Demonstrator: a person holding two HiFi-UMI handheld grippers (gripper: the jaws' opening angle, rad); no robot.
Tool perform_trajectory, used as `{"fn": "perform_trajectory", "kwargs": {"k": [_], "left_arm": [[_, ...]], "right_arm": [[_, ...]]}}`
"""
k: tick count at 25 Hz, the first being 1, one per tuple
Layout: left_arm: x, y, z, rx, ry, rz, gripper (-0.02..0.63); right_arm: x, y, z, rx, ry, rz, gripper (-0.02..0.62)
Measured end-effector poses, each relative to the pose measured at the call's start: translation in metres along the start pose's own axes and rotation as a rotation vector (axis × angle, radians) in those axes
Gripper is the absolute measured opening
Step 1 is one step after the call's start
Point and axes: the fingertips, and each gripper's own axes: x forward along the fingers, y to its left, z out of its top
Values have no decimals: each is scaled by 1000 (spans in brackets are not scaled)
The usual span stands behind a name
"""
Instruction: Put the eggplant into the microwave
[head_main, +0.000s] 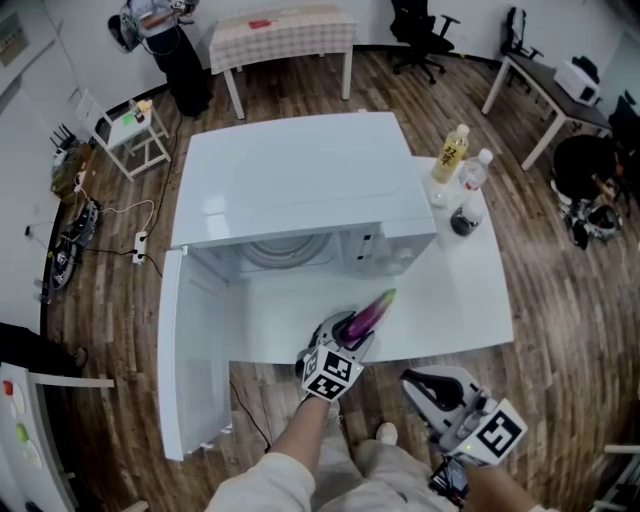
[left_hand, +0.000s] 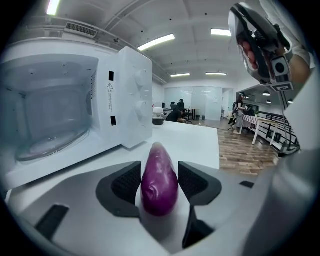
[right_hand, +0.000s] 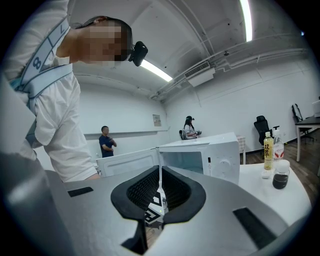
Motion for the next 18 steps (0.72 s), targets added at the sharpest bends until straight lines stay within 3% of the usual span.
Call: {"fn": "perform_trajectory", "kwargs": {"k": [11,18], "left_arm": [[0,0,0,-4,-2,-16,222],[-7,1,11,-9,-67,-32,216]], "right_arm": [[0,2,1,-8,-2,2,35],[-2,-1,-2,-7,6,-9,35]]}}
